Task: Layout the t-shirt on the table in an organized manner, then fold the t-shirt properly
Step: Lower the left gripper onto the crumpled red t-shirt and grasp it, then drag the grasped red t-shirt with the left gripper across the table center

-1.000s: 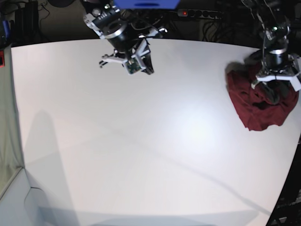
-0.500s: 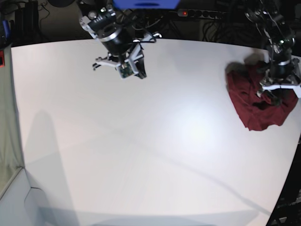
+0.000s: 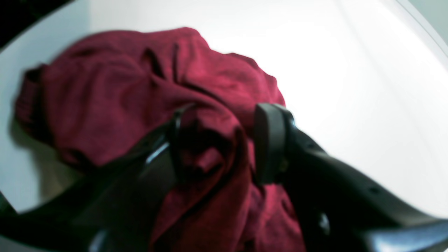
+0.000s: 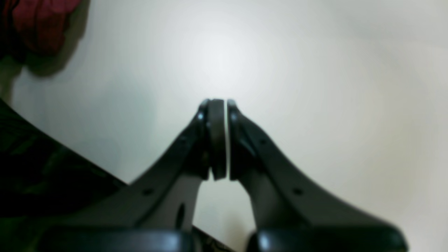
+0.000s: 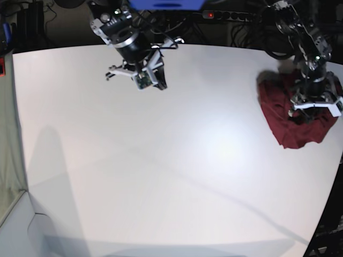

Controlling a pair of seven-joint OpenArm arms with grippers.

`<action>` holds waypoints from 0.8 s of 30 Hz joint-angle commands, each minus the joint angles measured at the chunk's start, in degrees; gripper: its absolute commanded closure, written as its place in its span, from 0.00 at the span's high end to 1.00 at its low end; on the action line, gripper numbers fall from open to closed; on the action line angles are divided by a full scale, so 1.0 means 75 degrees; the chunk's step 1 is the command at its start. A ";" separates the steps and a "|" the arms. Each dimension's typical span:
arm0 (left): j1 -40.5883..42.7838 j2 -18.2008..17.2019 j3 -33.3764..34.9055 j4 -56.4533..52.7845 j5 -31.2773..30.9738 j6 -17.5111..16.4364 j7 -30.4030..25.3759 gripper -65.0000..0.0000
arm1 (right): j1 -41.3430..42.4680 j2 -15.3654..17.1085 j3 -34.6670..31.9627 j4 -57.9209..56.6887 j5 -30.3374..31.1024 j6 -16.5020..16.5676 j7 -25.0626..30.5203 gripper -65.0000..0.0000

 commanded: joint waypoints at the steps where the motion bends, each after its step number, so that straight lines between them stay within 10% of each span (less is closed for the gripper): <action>1: -0.0034 -0.0063 -0.0004 -0.0051 -0.0026 -0.0001 -0.0104 0.38 | -0.0023 0.0005 0.0010 0.0130 0.0027 0.0004 0.0192 0.00; 7: -0.0198 -0.0063 -0.0039 -0.0462 -0.0038 -0.0001 -0.0069 0.00 | -0.0011 0.0029 0.0010 0.0130 0.0027 0.0004 0.0192 0.00; 24: -0.1101 -0.0040 0.2176 0.2246 -0.0050 -0.0001 -0.0057 0.01 | 0.0048 0.0087 0.0537 0.0130 0.0027 0.0004 0.0192 0.00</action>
